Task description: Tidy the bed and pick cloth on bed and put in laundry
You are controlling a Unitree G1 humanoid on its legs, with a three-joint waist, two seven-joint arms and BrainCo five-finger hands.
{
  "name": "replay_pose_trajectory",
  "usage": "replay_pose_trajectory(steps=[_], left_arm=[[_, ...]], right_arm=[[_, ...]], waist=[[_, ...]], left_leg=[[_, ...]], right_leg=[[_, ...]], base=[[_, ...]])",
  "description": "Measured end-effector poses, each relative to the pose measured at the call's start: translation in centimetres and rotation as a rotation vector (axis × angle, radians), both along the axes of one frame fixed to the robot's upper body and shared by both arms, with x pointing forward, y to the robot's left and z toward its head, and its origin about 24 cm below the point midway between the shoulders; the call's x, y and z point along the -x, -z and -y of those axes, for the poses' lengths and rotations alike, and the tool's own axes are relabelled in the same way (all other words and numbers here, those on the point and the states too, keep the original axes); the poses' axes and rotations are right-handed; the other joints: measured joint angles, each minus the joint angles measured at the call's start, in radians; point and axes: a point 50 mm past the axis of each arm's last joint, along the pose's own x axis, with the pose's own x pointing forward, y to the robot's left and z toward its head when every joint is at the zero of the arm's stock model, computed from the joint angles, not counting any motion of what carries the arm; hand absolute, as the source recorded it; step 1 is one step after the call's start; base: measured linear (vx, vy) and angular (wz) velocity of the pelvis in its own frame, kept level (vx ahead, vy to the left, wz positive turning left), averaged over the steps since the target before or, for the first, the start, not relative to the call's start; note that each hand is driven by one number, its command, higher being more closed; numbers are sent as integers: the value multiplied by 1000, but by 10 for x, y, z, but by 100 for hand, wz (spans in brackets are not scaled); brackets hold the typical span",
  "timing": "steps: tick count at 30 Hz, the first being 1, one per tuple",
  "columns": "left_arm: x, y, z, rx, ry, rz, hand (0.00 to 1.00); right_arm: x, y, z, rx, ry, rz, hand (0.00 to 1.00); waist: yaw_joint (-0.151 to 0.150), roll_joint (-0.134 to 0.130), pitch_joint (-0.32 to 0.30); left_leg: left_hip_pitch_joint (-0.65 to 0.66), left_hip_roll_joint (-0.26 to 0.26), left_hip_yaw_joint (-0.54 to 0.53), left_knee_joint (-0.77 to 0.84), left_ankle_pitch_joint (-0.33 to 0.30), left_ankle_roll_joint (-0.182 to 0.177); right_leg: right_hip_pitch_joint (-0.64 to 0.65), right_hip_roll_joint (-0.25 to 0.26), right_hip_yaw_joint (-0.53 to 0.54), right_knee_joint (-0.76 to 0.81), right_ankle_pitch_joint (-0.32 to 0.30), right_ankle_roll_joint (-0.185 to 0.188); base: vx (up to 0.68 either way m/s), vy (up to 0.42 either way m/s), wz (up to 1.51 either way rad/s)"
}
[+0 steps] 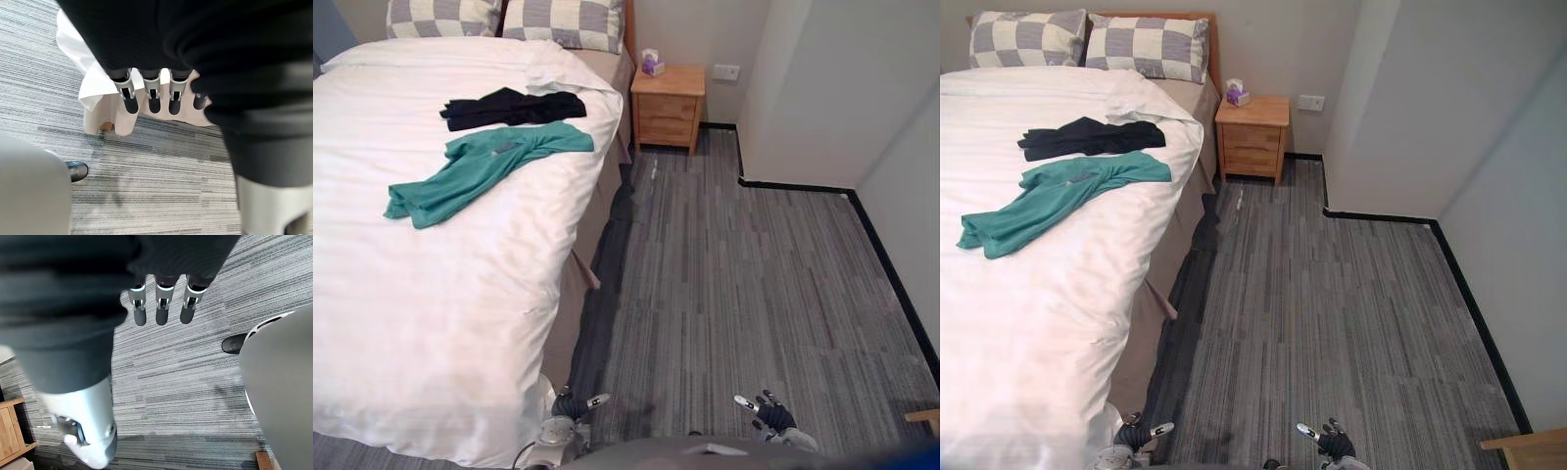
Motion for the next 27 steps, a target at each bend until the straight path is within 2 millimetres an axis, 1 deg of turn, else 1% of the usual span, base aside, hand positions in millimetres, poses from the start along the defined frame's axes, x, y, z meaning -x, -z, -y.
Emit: replay_pose_trajectory(steps=[3,5,7,8,11,13,14,15,16,17,18,19,20,21,22,23,24,25,26,27], left_arm=[[0,0,1,38,-5,2,0],[2,1,1,82,-46,8,0],[5,1,0,121,-99,15,0],[8,2,-2,144,-139,21,0],[13,2,-4,171,-195,38,0],[16,2,-7,189,-247,53,0],[17,2,-9,200,-282,62,0],[17,1,-12,203,-312,76,0],[16,1,-13,207,-321,87,0],[12,-2,-16,209,-343,119,0],[6,-5,-15,208,-341,158,0],[6,-5,-15,209,-341,162,0],[5,-6,-15,211,-347,171,0],[4,-6,-13,214,-350,178,0],[2,-7,-10,220,-355,199,0],[2,-8,-9,221,-355,208,0],[1,-8,-8,221,-354,214,0],[2,-8,-5,229,-361,219,0],[3,-8,-3,236,-371,221,0],[3,-8,-3,237,-372,220,0]], right_arm=[[1,-1,2,-10,9,22,0],[4,-2,4,-20,20,46,0],[9,-2,6,-29,44,71,0],[14,-2,7,-36,77,87,0],[26,-2,8,-53,95,97,0],[31,-1,8,-59,95,93,0],[33,-1,7,-65,92,91,0],[34,-1,5,-69,94,95,0],[34,-1,4,-71,94,96,0],[33,-2,3,-75,90,99,0],[29,-3,2,-74,79,120,0],[27,-4,1,-75,76,130,0],[21,-7,0,-79,74,161,0],[20,-8,1,-78,71,169,0],[15,-10,4,-77,57,190,0],[9,-12,5,-80,45,210,0],[7,-13,5,-79,39,223,0],[4,-15,7,-71,29,238,0],[4,-15,6,-73,27,239,0],[4,-15,5,-74,21,236,0]], waist=[[-5,1,2],[-8,2,6],[-7,3,6],[-10,2,7],[-18,0,8],[-19,-5,11],[-17,-11,15],[-13,-19,24],[-9,-20,27],[12,-25,40],[27,-21,57],[28,-16,60],[29,-22,67],[34,-10,70],[39,1,70],[36,12,75],[38,17,76],[38,28,76],[42,29,75],[45,40,69]], left_leg=[[-2,2,2,0,0,0],[-4,6,8,-2,0,0],[-5,8,15,-5,0,0],[-5,10,21,-7,0,0],[-2,12,26,-13,0,-1],[-6,17,48,0,-9,-10],[-22,22,57,44,-30,-18],[-53,32,77,135,-64,-36],[-67,37,90,173,-71,-44],[-114,56,138,304,-86,-62],[-154,78,168,432,-89,-60],[-170,85,169,473,-88,-60],[-221,102,163,596,-104,-49],[-231,105,162,616,-122,-43],[-252,105,162,621,-157,-37],[-283,103,164,575,-165,-32],[-301,101,164,513,-160,-34],[-303,104,168,366,-109,-39],[-295,100,190,344,-70,-27],[-290,88,199,328,-71,-23]], right_leg=[[-2,0,1,0,0,0],[-6,1,4,0,0,0],[-9,2,10,4,0,1],[-7,2,11,5,-1,2],[-6,3,11,5,-4,3],[-3,4,17,5,-9,3],[-1,5,21,6,-14,3],[7,6,30,6,-27,5],[7,6,35,6,-29,4],[5,3,57,19,-43,-7],[5,3,72,53,-66,-9],[5,3,74,65,-74,-13],[3,4,95,108,-103,-14],[-2,3,107,123,-113,-13],[-12,-2,130,144,-126,-11],[-21,-14,153,153,-132,-3],[-31,-24,161,157,-138,6],[-40,-34,180,161,-149,25],[-41,-43,187,160,-152,34],[-44,-51,186,155,-150,40]], base=[[0,0,0],[0,0,-8],[2,0,-10],[7,1,-5],[6,3,-2],[-6,9,-9],[4,12,-7],[7,9,-6],[-25,3,-23],[-40,-9,-39],[-40,-9,-38],[35,14,-23],[50,41,-16],[67,65,-41],[86,144,-58],[110,201,-64],[151,272,-59],[140,231,-47],[159,211,-38],[216,166,-28]])
